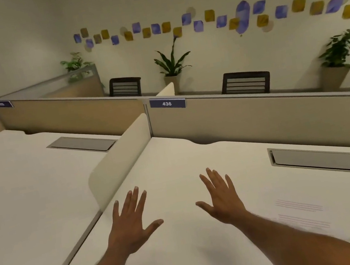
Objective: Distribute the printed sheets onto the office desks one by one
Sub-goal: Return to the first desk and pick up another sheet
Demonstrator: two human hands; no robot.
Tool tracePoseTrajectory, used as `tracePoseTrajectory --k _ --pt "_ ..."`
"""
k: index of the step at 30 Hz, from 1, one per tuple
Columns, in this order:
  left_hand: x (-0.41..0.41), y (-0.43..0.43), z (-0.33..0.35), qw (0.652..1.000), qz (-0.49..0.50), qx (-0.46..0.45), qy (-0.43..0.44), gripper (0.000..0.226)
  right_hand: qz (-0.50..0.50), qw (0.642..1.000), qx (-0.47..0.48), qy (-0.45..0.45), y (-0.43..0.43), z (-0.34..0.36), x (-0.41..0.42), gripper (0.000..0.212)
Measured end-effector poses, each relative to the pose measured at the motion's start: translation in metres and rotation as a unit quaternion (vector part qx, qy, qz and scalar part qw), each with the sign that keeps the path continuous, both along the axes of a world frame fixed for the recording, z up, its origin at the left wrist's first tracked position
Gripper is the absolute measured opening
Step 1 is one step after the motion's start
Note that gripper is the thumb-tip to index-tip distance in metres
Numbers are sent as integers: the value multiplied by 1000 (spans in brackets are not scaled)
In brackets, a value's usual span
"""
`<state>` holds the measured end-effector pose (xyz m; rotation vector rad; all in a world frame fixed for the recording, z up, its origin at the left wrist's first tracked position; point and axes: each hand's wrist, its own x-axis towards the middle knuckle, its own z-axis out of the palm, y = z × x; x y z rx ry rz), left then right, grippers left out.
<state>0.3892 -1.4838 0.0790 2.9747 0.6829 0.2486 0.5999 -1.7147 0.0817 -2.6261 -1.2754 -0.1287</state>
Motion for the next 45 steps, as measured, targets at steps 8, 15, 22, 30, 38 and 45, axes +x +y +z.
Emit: tracePoseTrajectory --k 8,15,22,30,38,45 --pt "-93 120 12 997 69 36 -7 100 60 998 -2 -13 136 5 -70 83" --pt "-191 206 7 985 158 58 33 98 158 987 17 -7 258 -4 -151 81" --pt "-273 277 -5 964 256 34 62 101 240 970 17 21 369 -24 -206 81" --pt "-328 363 -3 944 320 27 81 103 289 956 9 45 505 -43 -245 80" --pt "-379 456 8 924 374 28 67 107 326 944 -10 52 634 -45 -285 80" --pt "-429 559 -4 917 391 30 74 107 332 942 -29 46 742 -54 -331 80"
